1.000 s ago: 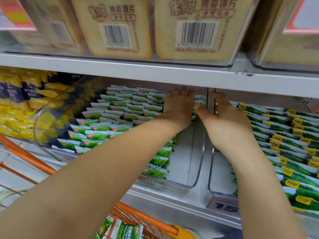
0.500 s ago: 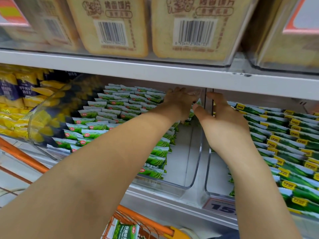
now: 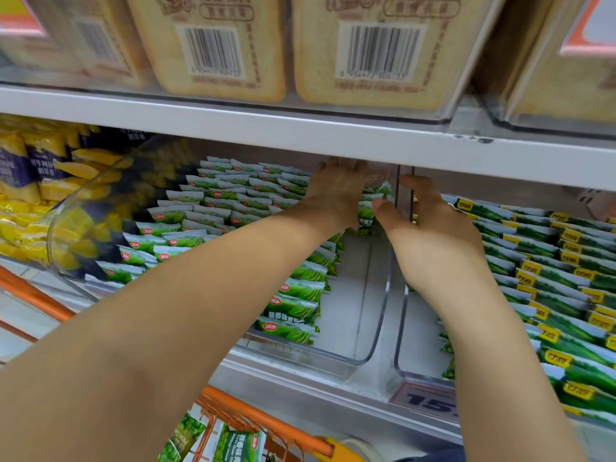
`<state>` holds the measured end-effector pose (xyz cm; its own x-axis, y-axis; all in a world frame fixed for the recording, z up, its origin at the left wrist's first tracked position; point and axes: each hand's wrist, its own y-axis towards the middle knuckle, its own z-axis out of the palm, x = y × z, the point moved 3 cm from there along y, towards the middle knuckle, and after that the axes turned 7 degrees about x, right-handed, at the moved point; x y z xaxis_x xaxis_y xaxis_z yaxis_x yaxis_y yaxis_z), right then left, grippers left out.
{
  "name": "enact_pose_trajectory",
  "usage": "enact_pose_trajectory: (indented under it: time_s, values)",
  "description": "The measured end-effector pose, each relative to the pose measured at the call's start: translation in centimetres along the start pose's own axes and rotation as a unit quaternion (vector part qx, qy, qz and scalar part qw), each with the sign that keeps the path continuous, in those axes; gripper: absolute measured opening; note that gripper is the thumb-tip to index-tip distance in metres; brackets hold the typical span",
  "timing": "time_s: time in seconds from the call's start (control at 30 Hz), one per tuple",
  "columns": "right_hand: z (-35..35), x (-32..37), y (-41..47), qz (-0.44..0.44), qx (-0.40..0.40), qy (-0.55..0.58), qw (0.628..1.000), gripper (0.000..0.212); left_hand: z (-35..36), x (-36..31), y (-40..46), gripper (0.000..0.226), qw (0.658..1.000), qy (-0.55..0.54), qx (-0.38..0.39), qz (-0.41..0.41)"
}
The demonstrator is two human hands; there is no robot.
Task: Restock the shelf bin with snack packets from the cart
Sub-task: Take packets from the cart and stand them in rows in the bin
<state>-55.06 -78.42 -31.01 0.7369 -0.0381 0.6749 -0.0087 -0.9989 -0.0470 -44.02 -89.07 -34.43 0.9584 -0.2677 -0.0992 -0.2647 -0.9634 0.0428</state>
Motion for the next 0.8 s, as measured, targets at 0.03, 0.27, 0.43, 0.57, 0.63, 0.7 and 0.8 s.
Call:
enact_pose_trajectory:
  time_s: [0.03, 0.27, 0.43, 0.57, 0.63, 0.7, 0.8]
  values:
    - [0.0, 0.0, 0.0, 0.0, 0.0, 0.0, 1.0, 0.046, 0.2, 0.5, 0.1, 0.06, 1.0, -0.015, -0.011, -0.009]
    - [0.1, 0.0, 0.0, 0.004, -0.003, -0.003, 1.0, 0.046, 0.4, 1.1, -0.1, 0.041, 0.996, -0.055, -0.068, 0.018]
    - [0.1, -0.1, 0.1, 0.007, -0.002, 0.004, 1.0, 0.047, 1.4, 0.5, -0.2, 0.052, 0.998, 0.044, 0.0, 0.045]
    - [0.1, -0.2, 0.2, 0.006, -0.001, 0.007, 1.0, 0.049, 1.5, 0.3, 0.1, 0.049, 0.996, 0.087, 0.018, 0.034]
    - [0.2, -0.2, 0.2, 0.004, -0.003, 0.007, 1.0, 0.05, 1.6, 0.2, -0.1, 0.051, 0.997, 0.065, 0.021, 0.02]
    - [0.2, -0.2, 0.2, 0.004, -0.003, 0.008, 1.0, 0.05, 1.5, 0.3, -0.6, 0.052, 0.999, 0.034, 0.005, 0.007]
    - [0.2, -0.2, 0.3, 0.006, -0.005, 0.003, 1.0, 0.049, 0.9, 0.4, -1.9, 0.047, 0.997, 0.016, -0.071, 0.03]
